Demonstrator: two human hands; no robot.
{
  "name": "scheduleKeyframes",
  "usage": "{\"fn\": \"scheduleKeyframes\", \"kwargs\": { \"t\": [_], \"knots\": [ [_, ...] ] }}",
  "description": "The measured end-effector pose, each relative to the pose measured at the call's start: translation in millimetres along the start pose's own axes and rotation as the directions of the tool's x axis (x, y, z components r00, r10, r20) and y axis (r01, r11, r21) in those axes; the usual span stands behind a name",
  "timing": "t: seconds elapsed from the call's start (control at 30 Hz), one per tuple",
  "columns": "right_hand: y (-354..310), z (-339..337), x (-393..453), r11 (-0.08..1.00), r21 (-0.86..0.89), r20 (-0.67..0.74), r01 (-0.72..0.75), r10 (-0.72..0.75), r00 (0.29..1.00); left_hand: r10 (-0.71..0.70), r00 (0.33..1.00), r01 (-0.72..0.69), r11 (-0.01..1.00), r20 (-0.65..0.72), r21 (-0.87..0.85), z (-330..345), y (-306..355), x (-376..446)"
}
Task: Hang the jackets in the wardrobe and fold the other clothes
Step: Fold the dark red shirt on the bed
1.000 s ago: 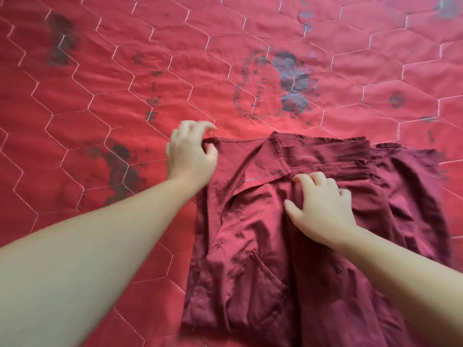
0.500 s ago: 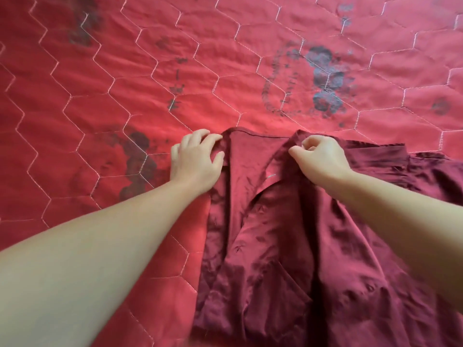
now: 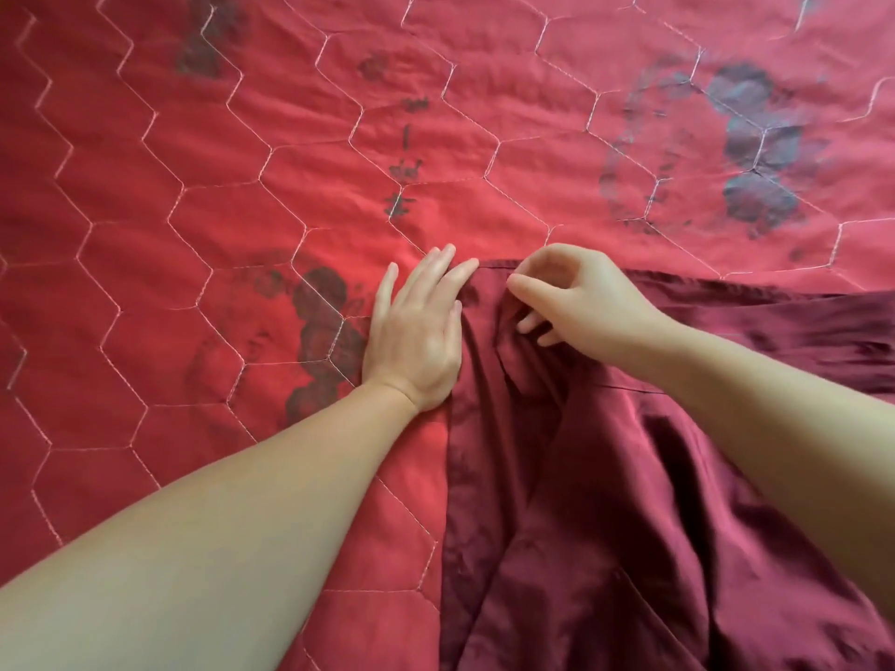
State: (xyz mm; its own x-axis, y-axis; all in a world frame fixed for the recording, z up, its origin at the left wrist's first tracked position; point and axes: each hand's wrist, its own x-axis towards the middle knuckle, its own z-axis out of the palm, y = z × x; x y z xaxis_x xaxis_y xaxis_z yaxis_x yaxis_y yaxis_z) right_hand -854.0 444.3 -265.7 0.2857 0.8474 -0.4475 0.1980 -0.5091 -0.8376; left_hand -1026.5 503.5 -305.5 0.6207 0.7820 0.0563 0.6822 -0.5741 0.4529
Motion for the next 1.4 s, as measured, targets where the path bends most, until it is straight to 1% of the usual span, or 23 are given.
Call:
{"fn": "scheduleKeyframes", "kwargs": {
  "t": [0.07, 0.13, 0.17, 0.23, 0.27, 0.3, 0.33, 0.43, 0.5, 0.57, 0.63, 0.67, 0.73, 0.8, 0.87, 0.93, 1.07, 1.13, 1.17, 1.23, 1.27, 1.33, 1.4],
  "knots": [
    [1.3, -3.6, 2.9, 0.996, -0.062, 0.0, 0.06, -0.06, 0.998, -0.005, 1.0, 0.004, 0.999, -0.02, -0.034, -0.5, 0.5, -0.1],
    [3.4, -6.3, 0.1, 0.951, -0.255, -0.043, 0.176, -0.193, 0.98, -0.016, 0.999, 0.013, 0.997, -0.046, -0.07, -0.9, 0.4, 0.4],
    [6.0, -5.7, -4.2, 0.891, -0.382, -0.053, 0.246, -0.287, 0.957, -0.021, 0.998, 0.016, 0.996, -0.06, -0.087, -0.9, 0.7, 0.7],
    [16.2, 1.3, -15.7, 0.668, -0.674, 0.007, 0.316, -0.421, 0.907, -0.036, 0.996, 0.026, 0.993, -0.08, -0.115, -1.1, 0.7, 1.8],
    [22.4, 6.2, -21.2, 0.547, -0.777, 0.052, 0.312, -0.438, 0.897, -0.041, 0.995, 0.03, 0.992, -0.088, -0.126, -1.3, 0.5, 2.0],
    [28.7, 10.0, -24.6, 0.468, -0.833, 0.08, 0.296, -0.427, 0.901, -0.044, 0.994, 0.031, 0.99, -0.097, -0.136, -1.3, 0.2, 2.1],
    [34.1, 12.4, -25.6, 0.437, -0.855, 0.087, 0.279, -0.41, 0.908, -0.048, 0.993, 0.032, 0.989, -0.107, -0.145, -1.3, -0.1, 2.6],
    [41.9, 13.7, -17.8, 0.465, -0.858, 0.034, 0.217, -0.372, 0.928, -0.054, 0.992, 0.036, 0.987, -0.112, -0.154, -3.0, 1.6, 3.5],
    [38.9, 12.3, -14.9, 0.538, -0.821, -0.02, 0.193, -0.366, 0.931, -0.069, 0.991, 0.046, 0.98, -0.117, -0.193, -8.9, 5.2, 4.4],
    [35.8, 10.5, -26.8, 0.639, -0.742, -0.111, 0.203, -0.416, 0.903, -0.102, 0.978, 0.058, 0.97, -0.183, -0.234, -17.7, 12.4, 1.6],
    [37.6, 7.4, -54.6, 0.623, -0.741, -0.141, 0.251, -0.509, 0.849, -0.081, 0.964, 0.025, 0.976, -0.252, -0.217, -24.3, 28.0, -12.0],
    [41.2, 6.3, -70.8, 0.592, -0.759, -0.129, 0.272, -0.546, 0.828, -0.095, 0.972, 0.042, 0.97, -0.213, -0.239, -26.1, 40.2, -23.3],
    [50.3, 3.6, -103.1, 0.567, -0.777, -0.117, 0.274, -0.559, 0.821, -0.218, 0.975, 0.224, 0.939, 0.053, -0.262, -23.9, 64.4, -40.9],
    [59.8, 2.5, -131.6, 0.566, -0.782, -0.098, 0.262, -0.527, 0.844, -0.355, 0.876, 0.429, 0.883, 0.325, -0.19, -16.9, 80.9, -48.4],
    [68.9, 2.4, -153.6, 0.559, -0.79, -0.076, 0.252, -0.497, 0.865, -0.396, 0.808, 0.474, 0.877, 0.437, -0.082, -12.5, 88.5, -46.8],
    [80.8, 2.0, -172.0, 0.547, -0.803, -0.046, 0.237, -0.453, 0.89, -0.411, 0.805, 0.469, 0.883, 0.428, -0.034, -12.8, 92.1, -42.9],
    [114.5, -2.7, -210.9, 0.514, -0.847, 0.001, 0.138, -0.258, 0.966, -0.457, 0.856, 0.481, 0.876, 0.241, -0.047, -17.7, 85.5, -53.1],
    [125.5, -5.0, -227.3, 0.509, -0.855, -0.008, 0.099, -0.205, 0.979, -0.393, 0.908, 0.404, 0.912, 0.144, -0.065, -22.5, 88.8, -72.3],
    [127.6, -6.4, -234.0, 0.529, -0.844, -0.031, 0.088, -0.212, 0.977, -0.305, 0.948, 0.312, 0.946, 0.087, -0.083, -22.0, 94.5, -85.0],
    [130.3, -12.9, -248.4, 0.589, -0.806, -0.121, 0.051, -0.247, 0.961, -0.024, 0.999, 0.027, 0.995, 0.036, -0.097, -18.0, 120.8, -114.5],
    [134.4, -18.0, -257.7, 0.608, -0.794, -0.171, 0.021, -0.257, 0.951, 0.111, 0.993, -0.106, 0.99, 0.05, -0.095, -13.4, 137.0, -129.9],
    [147.8, -34.5, -282.3, 0.61, -0.788, -0.266, -0.086, -0.213, 0.94, 0.285, 0.947, -0.279, 0.958, 0.144, -0.064, 3.7, 167.4, -156.9],
    [169.6, -56.3, -313.7, 0.584, -0.773, -0.351, -0.247, -0.07, 0.934, 0.262, 0.88, -0.295, 0.955, 0.396, 0.025, 20.6, 189.2, -179.6]
  ]
}}
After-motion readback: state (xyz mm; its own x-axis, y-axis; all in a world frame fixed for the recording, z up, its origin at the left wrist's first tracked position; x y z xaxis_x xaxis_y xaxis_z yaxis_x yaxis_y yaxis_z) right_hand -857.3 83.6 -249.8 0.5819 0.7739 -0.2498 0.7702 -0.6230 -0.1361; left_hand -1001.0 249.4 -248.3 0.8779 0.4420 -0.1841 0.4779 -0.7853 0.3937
